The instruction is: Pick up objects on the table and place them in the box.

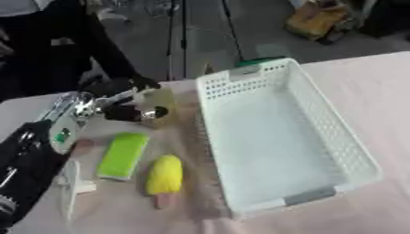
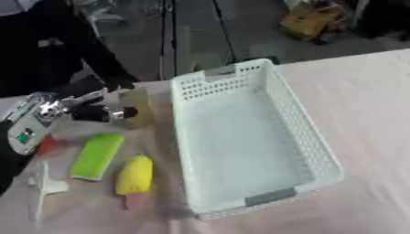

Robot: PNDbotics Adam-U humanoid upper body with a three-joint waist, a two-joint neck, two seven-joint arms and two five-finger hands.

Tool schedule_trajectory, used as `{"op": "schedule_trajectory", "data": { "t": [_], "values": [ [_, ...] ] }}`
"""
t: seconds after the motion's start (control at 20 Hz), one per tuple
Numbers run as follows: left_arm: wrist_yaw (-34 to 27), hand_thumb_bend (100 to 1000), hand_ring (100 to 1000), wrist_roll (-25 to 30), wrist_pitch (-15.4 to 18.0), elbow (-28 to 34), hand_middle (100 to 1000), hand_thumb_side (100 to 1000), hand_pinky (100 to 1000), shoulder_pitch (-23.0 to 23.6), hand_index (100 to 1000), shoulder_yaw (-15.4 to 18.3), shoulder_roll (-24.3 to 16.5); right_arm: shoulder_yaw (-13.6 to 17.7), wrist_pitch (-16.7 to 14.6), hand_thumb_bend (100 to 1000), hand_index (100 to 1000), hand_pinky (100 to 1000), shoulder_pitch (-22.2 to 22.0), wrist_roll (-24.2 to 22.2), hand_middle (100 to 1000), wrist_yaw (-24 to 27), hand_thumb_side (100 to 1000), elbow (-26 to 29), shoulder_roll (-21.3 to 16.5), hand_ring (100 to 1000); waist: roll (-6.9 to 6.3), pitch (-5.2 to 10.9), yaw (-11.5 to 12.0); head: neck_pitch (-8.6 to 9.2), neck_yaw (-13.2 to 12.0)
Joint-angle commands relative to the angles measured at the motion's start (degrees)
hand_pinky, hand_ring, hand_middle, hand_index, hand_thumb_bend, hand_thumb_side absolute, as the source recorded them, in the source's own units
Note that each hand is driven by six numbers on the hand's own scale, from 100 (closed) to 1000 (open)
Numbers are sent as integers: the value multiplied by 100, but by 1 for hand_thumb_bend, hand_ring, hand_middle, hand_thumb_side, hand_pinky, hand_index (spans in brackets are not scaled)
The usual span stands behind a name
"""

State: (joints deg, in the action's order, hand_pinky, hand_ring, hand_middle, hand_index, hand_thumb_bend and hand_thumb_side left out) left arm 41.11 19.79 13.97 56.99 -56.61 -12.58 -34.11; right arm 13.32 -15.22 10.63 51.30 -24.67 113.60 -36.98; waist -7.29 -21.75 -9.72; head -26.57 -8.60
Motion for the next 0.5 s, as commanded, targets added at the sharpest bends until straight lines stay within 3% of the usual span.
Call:
{"op": "schedule_trajectory", "data": {
  "t": [0.05,0.5],
  "values": [
    [-15,621,1000,-128,-79,-9,1000,1000,1000,-141,1000,108,-88,10,-43,100,709,844,61,6,740,-30,1000,99,-86,858,34,81,-23,100,-42],
    [59,623,1000,-350,-189,-111,1000,1000,1000,-176,1000,191,-102,-5,-38,100,688,842,67,-43,731,-21,1000,99,-46,854,33,24,-30,147,-37]
  ]
}}
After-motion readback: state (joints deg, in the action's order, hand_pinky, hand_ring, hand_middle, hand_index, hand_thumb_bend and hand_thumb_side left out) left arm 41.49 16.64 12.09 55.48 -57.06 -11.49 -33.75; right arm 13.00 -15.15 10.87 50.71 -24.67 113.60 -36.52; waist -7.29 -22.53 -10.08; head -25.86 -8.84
